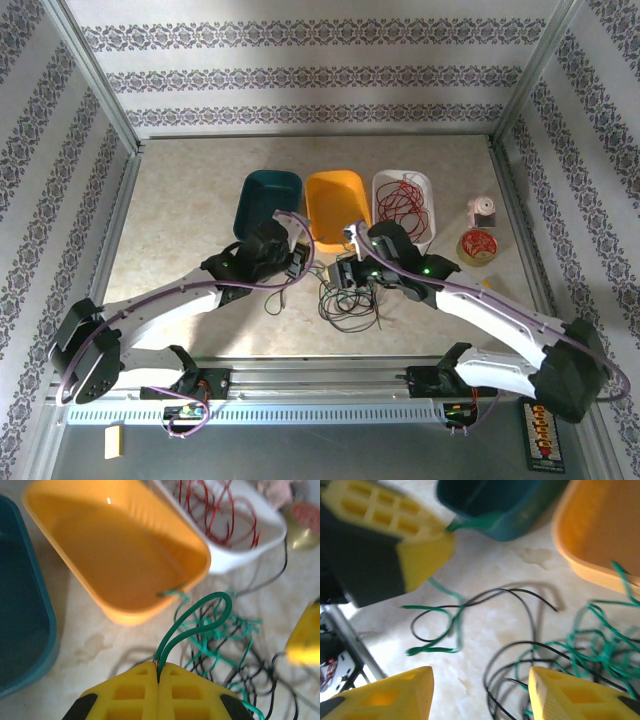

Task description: Untangle the cables

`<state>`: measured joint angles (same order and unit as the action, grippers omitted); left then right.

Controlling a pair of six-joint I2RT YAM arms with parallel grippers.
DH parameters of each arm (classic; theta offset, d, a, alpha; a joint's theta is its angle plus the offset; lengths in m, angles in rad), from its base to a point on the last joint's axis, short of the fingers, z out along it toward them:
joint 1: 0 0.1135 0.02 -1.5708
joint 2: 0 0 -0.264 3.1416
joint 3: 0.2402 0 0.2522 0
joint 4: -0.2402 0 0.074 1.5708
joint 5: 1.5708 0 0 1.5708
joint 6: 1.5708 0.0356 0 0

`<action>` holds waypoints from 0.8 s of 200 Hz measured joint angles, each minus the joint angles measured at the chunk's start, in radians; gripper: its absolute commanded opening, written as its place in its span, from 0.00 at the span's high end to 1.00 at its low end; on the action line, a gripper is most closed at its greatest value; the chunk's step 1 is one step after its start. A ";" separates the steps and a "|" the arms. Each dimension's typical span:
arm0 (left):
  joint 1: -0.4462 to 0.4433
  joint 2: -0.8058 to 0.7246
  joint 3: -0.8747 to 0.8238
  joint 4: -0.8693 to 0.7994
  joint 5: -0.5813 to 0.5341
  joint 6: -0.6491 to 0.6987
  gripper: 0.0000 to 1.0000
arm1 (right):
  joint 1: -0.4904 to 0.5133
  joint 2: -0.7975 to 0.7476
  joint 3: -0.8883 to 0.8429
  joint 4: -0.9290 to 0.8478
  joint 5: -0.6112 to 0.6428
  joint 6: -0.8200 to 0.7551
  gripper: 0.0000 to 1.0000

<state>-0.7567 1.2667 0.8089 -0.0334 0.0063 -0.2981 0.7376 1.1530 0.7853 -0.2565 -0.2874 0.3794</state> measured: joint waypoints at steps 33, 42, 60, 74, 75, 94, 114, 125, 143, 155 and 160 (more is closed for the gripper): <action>0.006 0.002 -0.015 0.073 0.005 -0.062 1.00 | 0.026 0.101 0.073 0.032 -0.005 -0.017 0.47; 0.006 0.002 -0.017 0.079 0.010 -0.074 1.00 | 0.024 0.115 0.075 0.042 0.004 -0.017 0.50; 0.006 0.002 -0.023 0.100 0.016 -0.093 1.00 | 0.010 0.133 0.075 0.056 0.009 -0.010 0.58; 0.007 0.000 -0.035 0.119 0.016 -0.105 1.00 | -0.007 0.142 0.075 0.074 0.006 -0.006 0.67; 0.008 0.000 -0.035 0.120 0.016 -0.106 1.00 | -0.009 0.143 0.075 0.076 0.005 -0.008 0.69; 0.020 -0.008 -0.051 0.138 0.019 -0.126 1.00 | -0.023 0.154 0.075 0.089 -0.002 0.006 0.98; 0.036 -0.014 -0.056 0.155 0.019 -0.150 1.00 | -0.027 0.159 0.074 0.110 -0.015 0.015 1.00; 0.049 -0.019 -0.061 0.164 0.021 -0.167 1.00 | -0.035 0.155 0.071 0.129 -0.019 0.026 1.00; 0.081 -0.027 -0.076 0.205 0.052 -0.214 1.00 | -0.061 0.130 0.042 0.174 -0.034 0.044 1.00; 0.106 -0.032 -0.088 0.238 0.094 -0.249 1.00 | -0.080 0.100 0.014 0.209 -0.049 0.059 1.00; 0.117 -0.033 -0.093 0.253 0.112 -0.263 1.00 | -0.089 0.085 0.002 0.222 -0.055 0.064 1.00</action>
<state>-0.6395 1.2339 0.7158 0.2199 0.1184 -0.5610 0.6491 1.2385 0.7876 -0.0349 -0.3420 0.4431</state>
